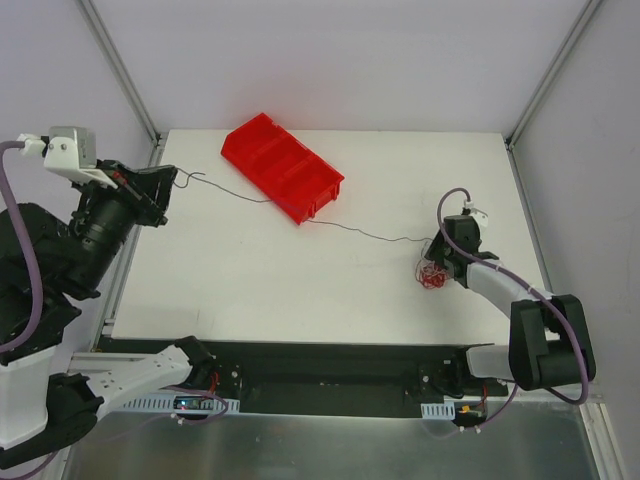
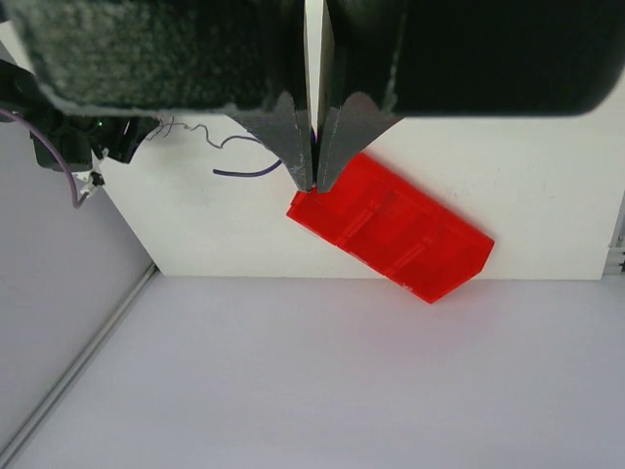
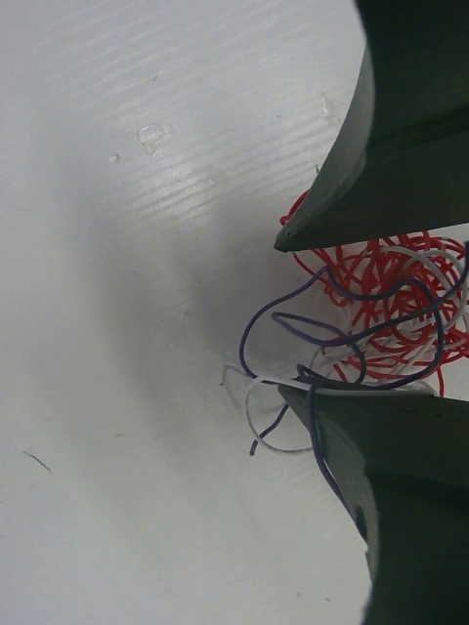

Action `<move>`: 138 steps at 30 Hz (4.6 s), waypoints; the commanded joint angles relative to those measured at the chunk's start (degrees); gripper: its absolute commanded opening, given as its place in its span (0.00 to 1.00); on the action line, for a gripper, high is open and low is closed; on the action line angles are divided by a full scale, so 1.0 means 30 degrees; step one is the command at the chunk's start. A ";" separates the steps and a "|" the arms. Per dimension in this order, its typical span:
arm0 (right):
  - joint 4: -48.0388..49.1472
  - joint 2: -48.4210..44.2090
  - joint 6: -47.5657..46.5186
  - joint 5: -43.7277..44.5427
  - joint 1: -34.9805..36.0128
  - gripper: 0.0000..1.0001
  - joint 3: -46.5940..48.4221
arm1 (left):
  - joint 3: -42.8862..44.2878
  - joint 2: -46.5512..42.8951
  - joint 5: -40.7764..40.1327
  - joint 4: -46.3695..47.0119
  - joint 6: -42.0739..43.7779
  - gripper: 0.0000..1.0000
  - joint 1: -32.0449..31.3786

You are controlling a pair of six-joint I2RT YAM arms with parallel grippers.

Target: Untangle the cables

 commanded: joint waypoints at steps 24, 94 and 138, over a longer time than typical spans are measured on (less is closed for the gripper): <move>-0.0077 0.0781 0.0938 -0.2128 -0.2007 0.71 0.0384 | -0.3586 -0.3329 -0.8995 -0.1622 0.0793 0.00 -0.0160; 0.0392 0.2333 -0.0498 -0.3798 -0.0953 0.70 0.1526 | -1.0969 1.4601 0.6594 0.5994 -0.0735 0.99 -0.0219; -0.0809 0.3564 -0.0644 -0.4091 -0.0953 0.70 0.2728 | 0.0159 1.6941 0.6505 0.6611 0.0763 0.00 0.5579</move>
